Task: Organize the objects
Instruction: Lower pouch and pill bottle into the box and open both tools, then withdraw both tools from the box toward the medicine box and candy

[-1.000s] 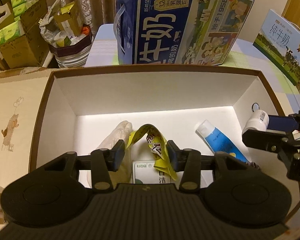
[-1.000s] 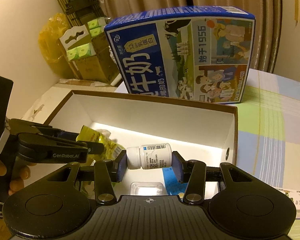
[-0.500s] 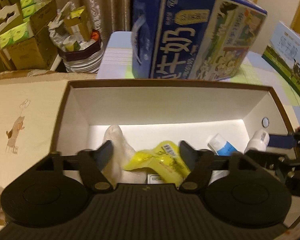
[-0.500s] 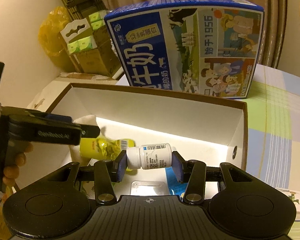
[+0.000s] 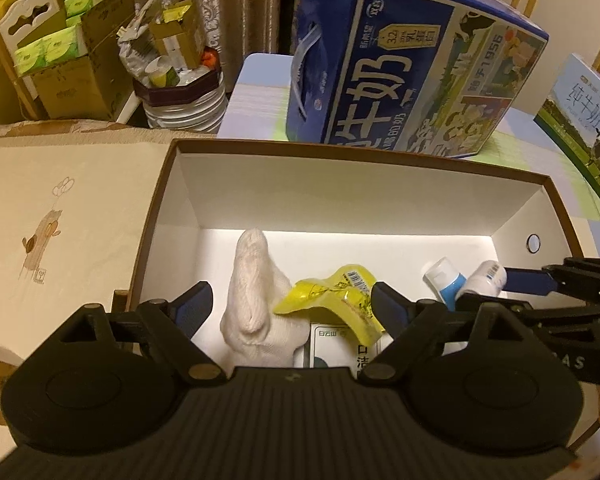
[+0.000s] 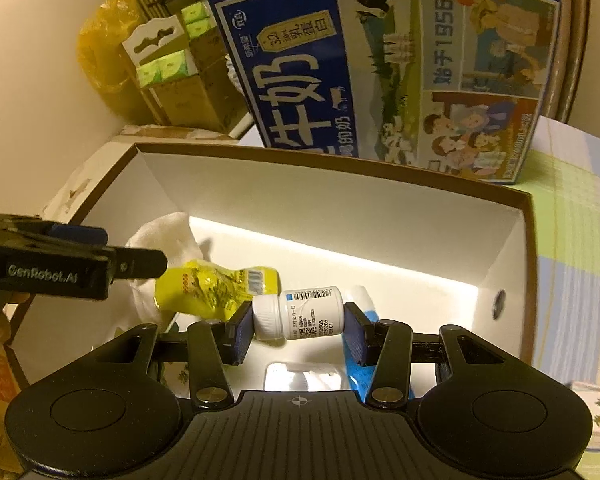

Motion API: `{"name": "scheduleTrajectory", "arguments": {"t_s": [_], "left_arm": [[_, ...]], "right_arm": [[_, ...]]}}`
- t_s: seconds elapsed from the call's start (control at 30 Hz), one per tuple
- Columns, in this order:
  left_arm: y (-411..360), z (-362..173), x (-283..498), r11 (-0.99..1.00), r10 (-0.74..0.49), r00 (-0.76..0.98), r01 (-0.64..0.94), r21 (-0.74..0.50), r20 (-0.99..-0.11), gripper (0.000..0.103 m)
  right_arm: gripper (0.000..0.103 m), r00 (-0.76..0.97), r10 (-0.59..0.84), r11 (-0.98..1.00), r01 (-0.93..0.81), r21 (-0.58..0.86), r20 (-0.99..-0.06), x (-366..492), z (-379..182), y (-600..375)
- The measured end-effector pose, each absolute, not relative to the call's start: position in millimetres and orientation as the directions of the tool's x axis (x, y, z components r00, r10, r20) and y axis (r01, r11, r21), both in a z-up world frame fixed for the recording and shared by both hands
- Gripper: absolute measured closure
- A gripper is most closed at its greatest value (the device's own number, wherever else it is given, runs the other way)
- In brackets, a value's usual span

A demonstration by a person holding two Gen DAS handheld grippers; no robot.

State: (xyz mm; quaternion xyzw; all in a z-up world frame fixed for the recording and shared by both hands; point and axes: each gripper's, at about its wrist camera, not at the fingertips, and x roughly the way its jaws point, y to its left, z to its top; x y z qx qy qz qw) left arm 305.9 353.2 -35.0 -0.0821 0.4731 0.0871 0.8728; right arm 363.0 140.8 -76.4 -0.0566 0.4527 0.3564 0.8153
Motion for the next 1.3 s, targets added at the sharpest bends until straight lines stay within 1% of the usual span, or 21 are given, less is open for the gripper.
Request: {"name": "scheduleTrajectory", "arguments": {"t_s": [0.17,0.27,0.33,0.5,0.63,0.93,1.1,1.3], "left_arm": [[355,-34,302,0.968,0.085,0.535,-0.245,-0.057,-0.84,0.016],[355,-33,298,0.967,0.089,0.536,-0.248,-0.055,-0.839,0.015],[354,-32,297,0.968,0.088,0.538,-0.245,-0.056,-0.838,0.013],[352,-28,290,0.969,0.089,0.544,-0.242,-0.055,-0.835,0.012],[350,-23,283,0.97,0.089,0.547,-0.237,-0.052,-0.832,0.009],[343,-14,264,0.971,0.096,0.554,-0.236,-0.045,-0.827,0.009],[336,-6,251,0.972,0.09,0.57,-0.23,-0.053,-0.816,0.008],[324,1,235,0.975,0.063,0.581,-0.21,-0.075,-0.811,0.008]], "right_arm": [[0.057,0.381,0.533,0.728,-0.661,0.181,-0.755,361,-75,148],[0.052,0.388,0.554,0.718,-0.671,0.187,-0.736,359,-72,147],[0.047,0.392,0.558,0.717,-0.671,0.188,-0.731,360,-71,147],[0.046,0.379,0.556,0.717,-0.668,0.197,-0.74,355,-66,144],[0.045,0.384,0.552,0.725,-0.659,0.199,-0.74,347,-60,137],[0.045,0.388,0.545,0.752,-0.618,0.228,-0.743,330,-50,114],[0.045,0.405,0.516,0.776,-0.595,0.211,-0.755,320,-43,102],[0.045,0.414,0.507,0.792,-0.571,0.219,-0.756,305,-36,88]]}}
